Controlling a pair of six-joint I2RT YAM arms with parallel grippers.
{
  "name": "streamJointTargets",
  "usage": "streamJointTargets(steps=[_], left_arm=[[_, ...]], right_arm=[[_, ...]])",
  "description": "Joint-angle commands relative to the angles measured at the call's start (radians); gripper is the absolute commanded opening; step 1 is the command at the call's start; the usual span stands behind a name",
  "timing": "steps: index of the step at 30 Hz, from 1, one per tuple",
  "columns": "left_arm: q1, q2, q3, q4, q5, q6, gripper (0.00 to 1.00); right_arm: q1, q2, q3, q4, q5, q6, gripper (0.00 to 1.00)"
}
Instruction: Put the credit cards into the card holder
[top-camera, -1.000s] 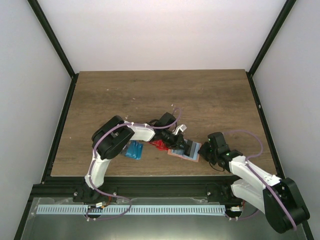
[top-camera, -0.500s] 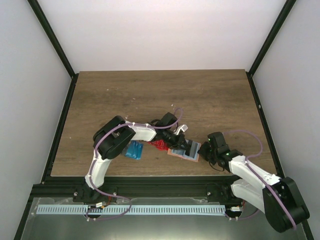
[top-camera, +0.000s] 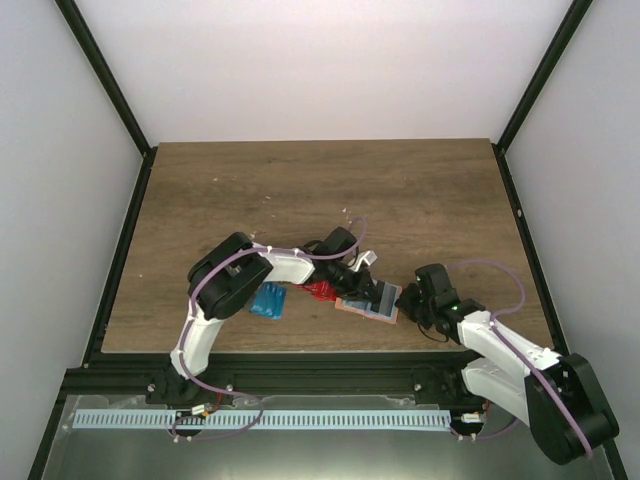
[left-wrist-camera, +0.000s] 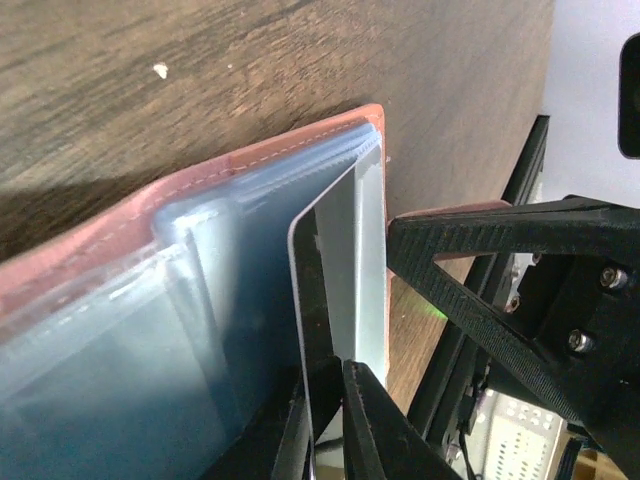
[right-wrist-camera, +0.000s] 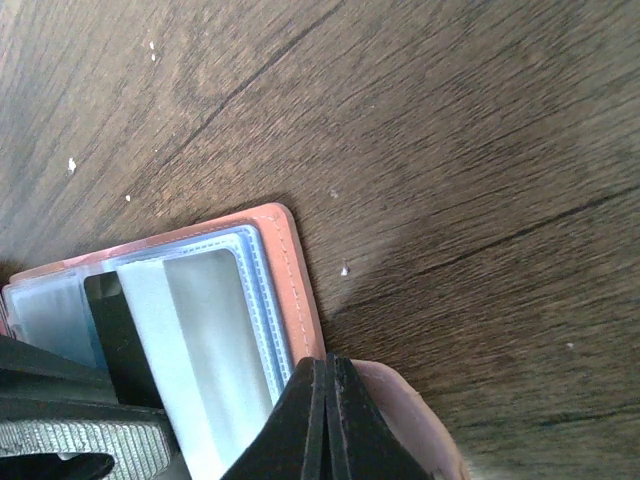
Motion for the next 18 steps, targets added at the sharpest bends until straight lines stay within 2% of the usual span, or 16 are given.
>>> streamJointTargets(steps=[1,12,16,18], left_arm=[[-0.018,-0.017,0.009,-0.106,-0.116,0.048,0.15],[-0.018,-0.142,-0.001,-0.236,-0.189,0.16,0.46],[-0.018,-0.188,-0.019,-0.247,-0.204,0.177,0.61],[-0.018,-0.208,-0.029,-0.245,-0.203,0.183,0.65]], right_arm=[[0.001,0.001,-0.005,-0.051,-0.019,0.001,0.01],[0.002,-0.069,0.004,-0.111,0.036,0.015,0.02],[0.001,-0.089,0.027,-0.156,0.065,0.011,0.08],[0.001,-0.099,0.036,-0.17,0.071,0.004,0.15]])
